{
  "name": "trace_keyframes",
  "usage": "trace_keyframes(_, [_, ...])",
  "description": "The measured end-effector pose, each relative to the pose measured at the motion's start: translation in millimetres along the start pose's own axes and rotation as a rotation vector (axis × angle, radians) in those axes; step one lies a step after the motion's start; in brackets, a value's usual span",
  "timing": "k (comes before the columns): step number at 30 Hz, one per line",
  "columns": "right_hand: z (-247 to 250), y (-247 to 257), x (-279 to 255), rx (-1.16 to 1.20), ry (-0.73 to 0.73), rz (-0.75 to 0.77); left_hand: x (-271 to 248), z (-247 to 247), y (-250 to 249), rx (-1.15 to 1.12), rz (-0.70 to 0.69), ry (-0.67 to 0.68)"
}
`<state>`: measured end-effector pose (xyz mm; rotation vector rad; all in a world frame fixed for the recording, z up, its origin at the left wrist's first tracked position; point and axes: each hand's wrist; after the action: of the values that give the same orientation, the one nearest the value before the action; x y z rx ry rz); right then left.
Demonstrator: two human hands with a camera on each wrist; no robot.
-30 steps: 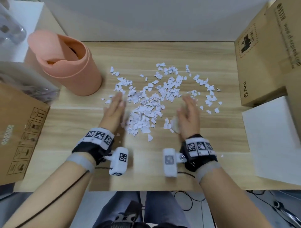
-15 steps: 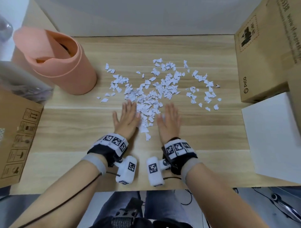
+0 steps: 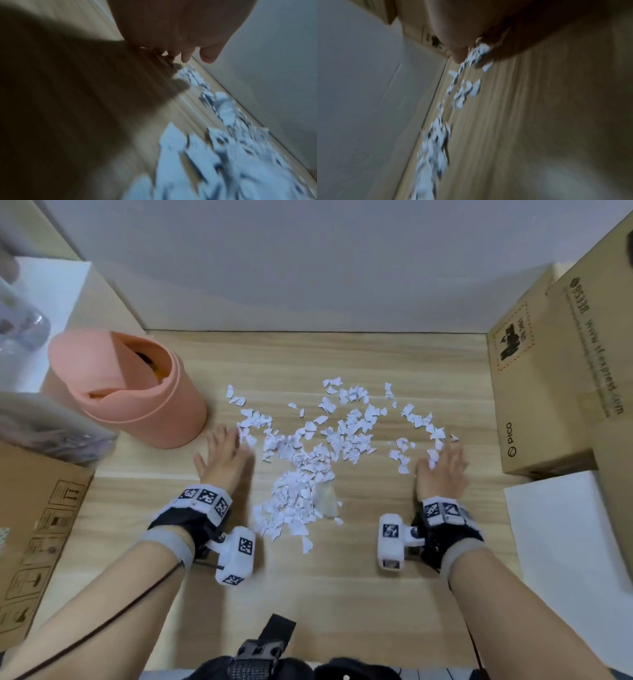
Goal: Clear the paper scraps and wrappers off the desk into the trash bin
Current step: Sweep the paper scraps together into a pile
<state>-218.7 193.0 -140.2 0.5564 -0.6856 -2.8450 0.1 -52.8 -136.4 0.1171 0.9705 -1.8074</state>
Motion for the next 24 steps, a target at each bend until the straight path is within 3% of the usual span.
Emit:
trace_keyframes(4, [-42.6, 38.8, -24.3, -0.072, 0.186, 0.353, -11.4, -34.0, -33.1, 0.175, -0.216, 0.278])
trace_keyframes(6, [-57.2, 61.0, -41.3, 0.003, 0.322, 0.517, -12.8, -40.4, -46.8, 0.091, -0.296, 0.411])
trace_keyframes(8, [-60.0, 72.3, -44.0, 0.188, 0.365, 0.608, -7.1, -36.4, -52.2, -0.119, -0.301, 0.429])
trace_keyframes(10, [-51.0, 71.2, -26.8, 0.305, 0.204, 0.570, 1.0, -20.4, -59.3, -0.366, -0.254, 0.276])
trace_keyframes(12, [-32.6, 60.1, 1.0, 0.302, -0.066, 0.417, 18.8, -0.5, -56.2, -0.467, -0.211, 0.041])
trace_keyframes(14, [-10.6, 44.2, 30.4, 0.236, -0.223, 0.191, 44.1, 20.0, -46.9, -0.329, -0.146, -0.130])
trace_keyframes(16, [3.7, 31.9, 52.7, 0.202, -0.231, 0.026, 67.1, 30.7, -39.4, -0.239, -0.043, -0.138])
trace_keyframes(19, [-5.4, 34.5, 65.1, 0.169, -0.103, 0.055, 76.8, 18.8, -45.2, -0.052, 0.007, -0.001])
trace_keyframes(24, [-43.0, 80.2, 29.3, 0.147, 0.253, 0.525, 44.5, -25.9, -72.8, 0.114, -0.337, 0.385])
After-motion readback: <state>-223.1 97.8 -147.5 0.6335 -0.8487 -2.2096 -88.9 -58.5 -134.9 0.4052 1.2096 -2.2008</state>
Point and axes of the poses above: each hand's wrist, its own x-axis towards the middle knuckle, its own z-axis out of the back of the hand, y = z × x, and after that the axes turned 6 degrees about z, right-handed
